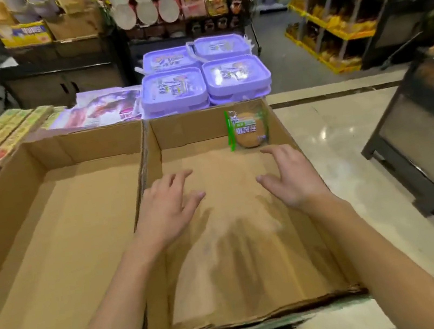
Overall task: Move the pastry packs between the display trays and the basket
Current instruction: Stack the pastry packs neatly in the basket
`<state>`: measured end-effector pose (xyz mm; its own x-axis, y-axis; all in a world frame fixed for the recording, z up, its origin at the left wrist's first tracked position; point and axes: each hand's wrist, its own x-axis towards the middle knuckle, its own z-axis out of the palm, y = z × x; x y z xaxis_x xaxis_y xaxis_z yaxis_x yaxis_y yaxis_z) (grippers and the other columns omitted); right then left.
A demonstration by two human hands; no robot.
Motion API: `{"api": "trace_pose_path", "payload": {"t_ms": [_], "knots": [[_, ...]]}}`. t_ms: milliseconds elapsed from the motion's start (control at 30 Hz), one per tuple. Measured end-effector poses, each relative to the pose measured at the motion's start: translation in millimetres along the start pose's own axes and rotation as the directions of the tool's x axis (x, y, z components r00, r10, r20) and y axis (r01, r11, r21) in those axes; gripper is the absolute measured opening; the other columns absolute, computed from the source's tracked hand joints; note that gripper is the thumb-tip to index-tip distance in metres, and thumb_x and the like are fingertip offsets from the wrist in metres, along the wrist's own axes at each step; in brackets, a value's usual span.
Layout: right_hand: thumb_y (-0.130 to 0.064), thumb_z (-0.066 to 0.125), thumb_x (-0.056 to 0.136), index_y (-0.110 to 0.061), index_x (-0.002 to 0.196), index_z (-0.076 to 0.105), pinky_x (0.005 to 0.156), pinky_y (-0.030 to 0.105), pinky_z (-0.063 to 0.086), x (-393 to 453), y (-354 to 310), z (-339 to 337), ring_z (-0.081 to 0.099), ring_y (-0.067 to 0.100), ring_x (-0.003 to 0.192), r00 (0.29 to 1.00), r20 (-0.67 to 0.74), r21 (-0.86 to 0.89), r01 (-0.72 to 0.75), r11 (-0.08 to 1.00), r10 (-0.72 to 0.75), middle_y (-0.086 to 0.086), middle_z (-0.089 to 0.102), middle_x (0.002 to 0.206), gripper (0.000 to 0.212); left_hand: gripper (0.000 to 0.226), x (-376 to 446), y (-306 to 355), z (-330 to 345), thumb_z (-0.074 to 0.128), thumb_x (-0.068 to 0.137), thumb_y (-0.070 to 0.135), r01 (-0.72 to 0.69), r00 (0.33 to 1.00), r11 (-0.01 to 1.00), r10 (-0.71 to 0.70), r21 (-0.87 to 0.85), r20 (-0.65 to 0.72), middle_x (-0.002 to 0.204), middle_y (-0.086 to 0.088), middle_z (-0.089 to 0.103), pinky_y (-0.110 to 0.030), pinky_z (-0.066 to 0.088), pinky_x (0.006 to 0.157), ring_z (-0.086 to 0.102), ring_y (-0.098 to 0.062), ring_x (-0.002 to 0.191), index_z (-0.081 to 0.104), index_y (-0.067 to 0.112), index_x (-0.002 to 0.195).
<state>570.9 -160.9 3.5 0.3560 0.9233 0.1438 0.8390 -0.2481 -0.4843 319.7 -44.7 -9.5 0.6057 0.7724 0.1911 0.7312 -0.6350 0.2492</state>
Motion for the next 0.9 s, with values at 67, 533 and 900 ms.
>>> {"api": "trace_pose_path", "payload": {"t_ms": [67, 533, 900], "knots": [[-0.035, 0.067, 0.094, -0.018, 0.145, 0.045, 0.110, 0.039, 0.036, 24.2, 5.2, 6.7, 0.042, 0.027, 0.133, 1.000, 0.010, -0.039, -0.008, 0.999, 0.008, 0.006, 0.047, 0.142, 0.059, 0.070, 25.2, -11.4, 5.9, 0.031, 0.095, 0.070, -0.031, 0.998, 0.999, 0.032, -0.008, 0.052, 0.127, -0.005, 0.060, -0.045, 0.046, 0.098, 0.057, -0.029, 0.117, 0.046, 0.023, 0.145], [-0.041, 0.070, 0.087, -0.012, 0.140, 0.045, 0.102, 0.042, 0.039, 209.6, 36.3, 53.8, 0.049, 0.037, 0.121, 0.993, 0.114, -0.456, 0.015, 0.890, 0.042, 0.016, 0.051, 0.132, 0.065, 0.068, 90.8, -49.7, 32.8, 0.040, 0.094, 0.069, -0.023, 0.990, 0.987, 0.045, -0.159, 0.133, 0.143, 0.008, 0.052, -0.044, 0.037, 0.109, 0.050, -0.020, 0.130, 0.034, 0.033, 0.151], [-0.046, 0.076, 0.082, -0.015, 0.127, 0.042, 0.094, 0.042, 0.038, 218.5, 49.1, 56.3, 0.054, 0.035, 0.113, 0.992, 0.124, -0.608, 0.074, 0.791, 0.003, 0.012, 0.059, 0.123, 0.064, 0.064, 92.9, -51.6, 38.8, 0.035, 0.091, 0.063, -0.036, 0.993, 0.986, 0.054, -0.166, 0.105, 0.128, 0.006, 0.062, -0.046, 0.040, 0.108, 0.058, -0.021, 0.121, 0.040, 0.031, 0.147]]}}
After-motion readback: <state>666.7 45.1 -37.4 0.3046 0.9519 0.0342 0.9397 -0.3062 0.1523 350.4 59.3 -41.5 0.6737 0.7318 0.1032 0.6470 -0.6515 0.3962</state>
